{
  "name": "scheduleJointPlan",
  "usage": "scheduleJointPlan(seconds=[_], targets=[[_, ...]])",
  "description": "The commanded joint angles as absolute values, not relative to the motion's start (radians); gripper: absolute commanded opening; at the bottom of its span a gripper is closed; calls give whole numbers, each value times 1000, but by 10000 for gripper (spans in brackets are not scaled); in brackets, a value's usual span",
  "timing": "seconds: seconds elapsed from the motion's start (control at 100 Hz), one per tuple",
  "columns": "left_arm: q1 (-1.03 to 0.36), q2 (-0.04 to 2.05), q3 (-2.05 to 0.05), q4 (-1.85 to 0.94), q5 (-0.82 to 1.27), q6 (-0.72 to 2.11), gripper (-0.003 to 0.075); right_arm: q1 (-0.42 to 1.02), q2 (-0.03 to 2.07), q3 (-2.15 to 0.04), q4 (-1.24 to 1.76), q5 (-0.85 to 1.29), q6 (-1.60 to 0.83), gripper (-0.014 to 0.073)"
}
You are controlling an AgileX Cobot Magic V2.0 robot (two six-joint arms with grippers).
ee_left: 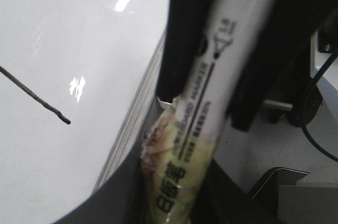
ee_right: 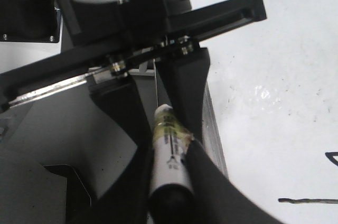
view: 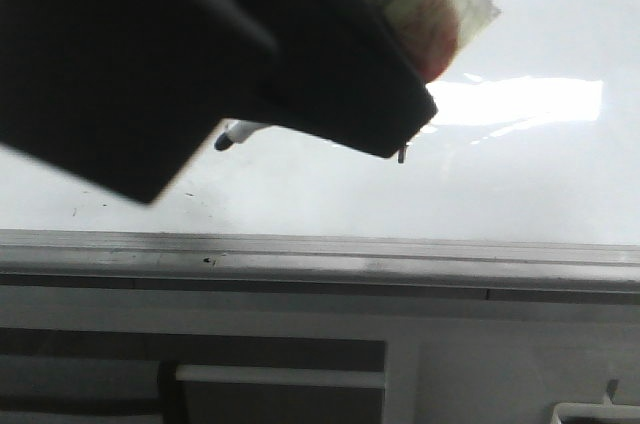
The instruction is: Write number 5 on whiteboard
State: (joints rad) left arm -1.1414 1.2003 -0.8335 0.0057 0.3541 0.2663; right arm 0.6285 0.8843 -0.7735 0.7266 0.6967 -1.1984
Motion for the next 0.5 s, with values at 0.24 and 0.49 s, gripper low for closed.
scheduleJointPlan(seconds=[0.24, 0.49], targets=[[-1144, 1182, -866, -19, 308, 234, -20, 628, 877, -809, 753, 688, -1209, -38], [-1144, 1182, -866, -27, 322, 224, -20, 628, 877, -809, 753, 648, -1207, 386]])
